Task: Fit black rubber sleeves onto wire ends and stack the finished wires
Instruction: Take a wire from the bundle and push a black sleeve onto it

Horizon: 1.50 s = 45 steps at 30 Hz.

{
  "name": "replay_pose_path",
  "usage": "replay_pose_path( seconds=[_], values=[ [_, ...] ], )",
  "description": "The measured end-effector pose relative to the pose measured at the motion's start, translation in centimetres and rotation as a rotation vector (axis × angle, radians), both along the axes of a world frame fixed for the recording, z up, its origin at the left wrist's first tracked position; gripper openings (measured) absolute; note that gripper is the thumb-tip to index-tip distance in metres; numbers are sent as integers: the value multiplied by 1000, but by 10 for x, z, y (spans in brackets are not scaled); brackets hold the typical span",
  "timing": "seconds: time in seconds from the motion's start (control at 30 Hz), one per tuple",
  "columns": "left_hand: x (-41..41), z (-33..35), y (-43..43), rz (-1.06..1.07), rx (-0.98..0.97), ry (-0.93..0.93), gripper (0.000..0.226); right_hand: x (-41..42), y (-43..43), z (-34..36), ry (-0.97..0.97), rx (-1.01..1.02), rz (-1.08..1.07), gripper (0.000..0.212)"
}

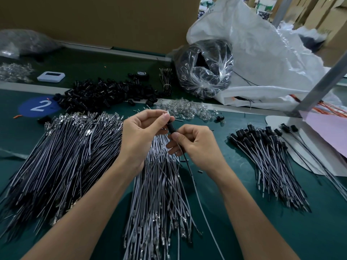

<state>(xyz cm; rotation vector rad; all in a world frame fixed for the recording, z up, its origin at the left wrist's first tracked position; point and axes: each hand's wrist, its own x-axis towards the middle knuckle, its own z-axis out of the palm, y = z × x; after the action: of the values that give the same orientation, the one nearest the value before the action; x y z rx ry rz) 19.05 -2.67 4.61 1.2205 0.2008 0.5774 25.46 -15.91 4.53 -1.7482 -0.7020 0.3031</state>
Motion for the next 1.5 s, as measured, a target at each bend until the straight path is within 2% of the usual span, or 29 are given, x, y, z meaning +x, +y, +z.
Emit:
replay_pose_path(
  seconds=[0.27, 0.6, 0.77, 1.03, 1.23, 1.5],
  values=[
    [0, 1, 2, -36, -95, -2, 16, 3, -2, 0, -47, -14, -1, 16],
    [0, 2, 6, -107, -147, -11, 26, 3, -3, -1, -56, -24, 20, 26],
    [-1, 2, 6, -125, -167, 1, 18, 5, -4, -2, -64, -13, 16, 23],
    [-4, 4, 3, -107, -114, -17, 16, 5, -4, -2, -111, -30, 23, 13],
    [-5, 3, -3, -4, -36, -73, 7, 1, -1, -2, -136, 66, 15, 5],
    [-5, 3, -6, -48, -18, -146, 14, -4, 4, -5, -146, 160, -21, 8]
  ],
)
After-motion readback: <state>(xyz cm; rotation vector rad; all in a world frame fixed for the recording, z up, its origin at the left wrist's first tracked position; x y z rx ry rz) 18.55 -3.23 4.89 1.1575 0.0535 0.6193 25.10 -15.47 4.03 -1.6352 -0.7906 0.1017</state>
